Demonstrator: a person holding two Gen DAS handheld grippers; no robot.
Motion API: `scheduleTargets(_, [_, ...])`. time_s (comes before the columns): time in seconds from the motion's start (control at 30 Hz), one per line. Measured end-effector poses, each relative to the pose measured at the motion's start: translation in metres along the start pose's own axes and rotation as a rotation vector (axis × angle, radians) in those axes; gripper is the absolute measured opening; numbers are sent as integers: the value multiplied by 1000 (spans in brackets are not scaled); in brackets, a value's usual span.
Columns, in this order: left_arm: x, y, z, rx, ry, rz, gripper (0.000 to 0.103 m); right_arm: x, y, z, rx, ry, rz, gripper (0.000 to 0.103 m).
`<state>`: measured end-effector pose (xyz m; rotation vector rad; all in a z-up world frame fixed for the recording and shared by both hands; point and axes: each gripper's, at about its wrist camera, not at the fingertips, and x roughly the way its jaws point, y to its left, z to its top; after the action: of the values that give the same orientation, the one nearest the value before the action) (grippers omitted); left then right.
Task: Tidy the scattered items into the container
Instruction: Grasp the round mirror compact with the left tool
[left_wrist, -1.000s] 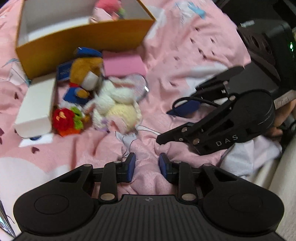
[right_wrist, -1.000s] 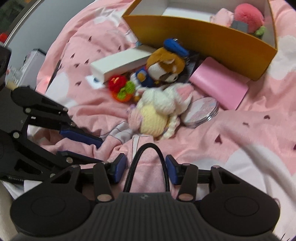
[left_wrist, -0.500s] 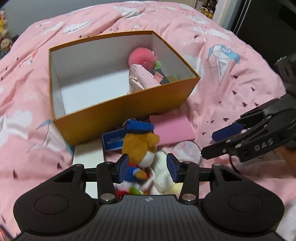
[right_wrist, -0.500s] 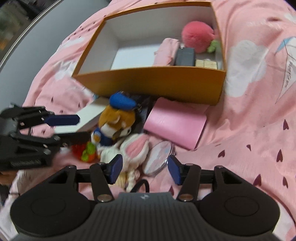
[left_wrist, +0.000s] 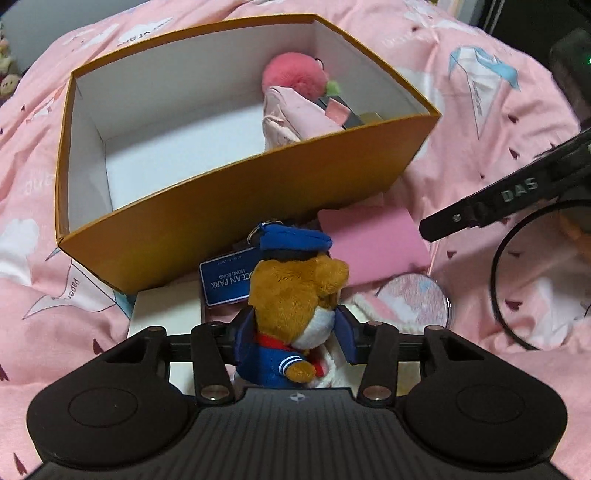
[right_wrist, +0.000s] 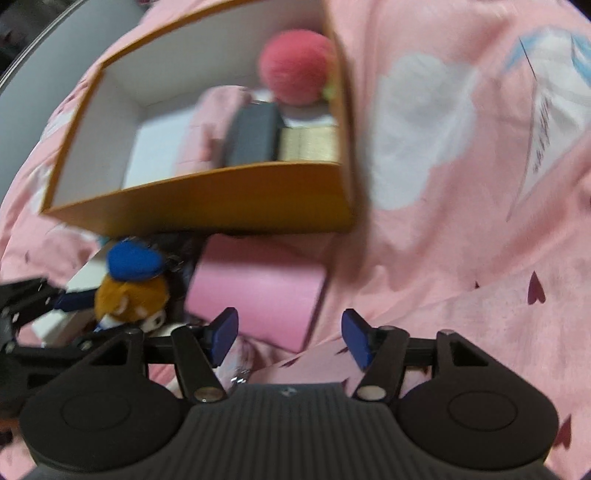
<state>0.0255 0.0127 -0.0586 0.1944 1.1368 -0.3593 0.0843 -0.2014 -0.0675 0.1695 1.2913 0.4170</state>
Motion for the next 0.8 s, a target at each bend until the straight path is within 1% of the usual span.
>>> scheduleTargets(0.17, [-5,13,-1,-73,-7,-37,48,15,-13,11,59,25,57,66])
scheduleTargets(0.27, [-8,22,-2,-139,-12,-48,48,25,-19,16,85,40,70,66])
scheduleTargets(0.33, [-7,26,-4,-172,-13,-58,49,33,-23,18,104,60,85,66])
scheduleTargets(0.43, [-7,25,-5,-205,-20,-48,52,47,-28,18,127,97,130,68])
scheduleTargets(0.47, [-8,23,-5,-206,-25,-41,52,51,-30,17,137,106,144,71])
scheduleTargets(0.53, [-14,19,-4,-205,-48,-21,52,58,-34,17,162,109,181,76])
scheduleTargets(0.63, [-29,13,-1,-193,-94,5,52,61,-38,17,185,107,215,76])
scheduleTargets(0.7, [-40,8,3,-180,-125,20,52,58,-38,16,180,101,224,71])
scheduleTargets(0.77, [-50,4,7,-159,-148,19,52,53,-37,13,175,90,227,60])
scheduleTargets(0.8, [-52,1,9,-147,-153,13,52,49,-37,12,174,82,221,57])
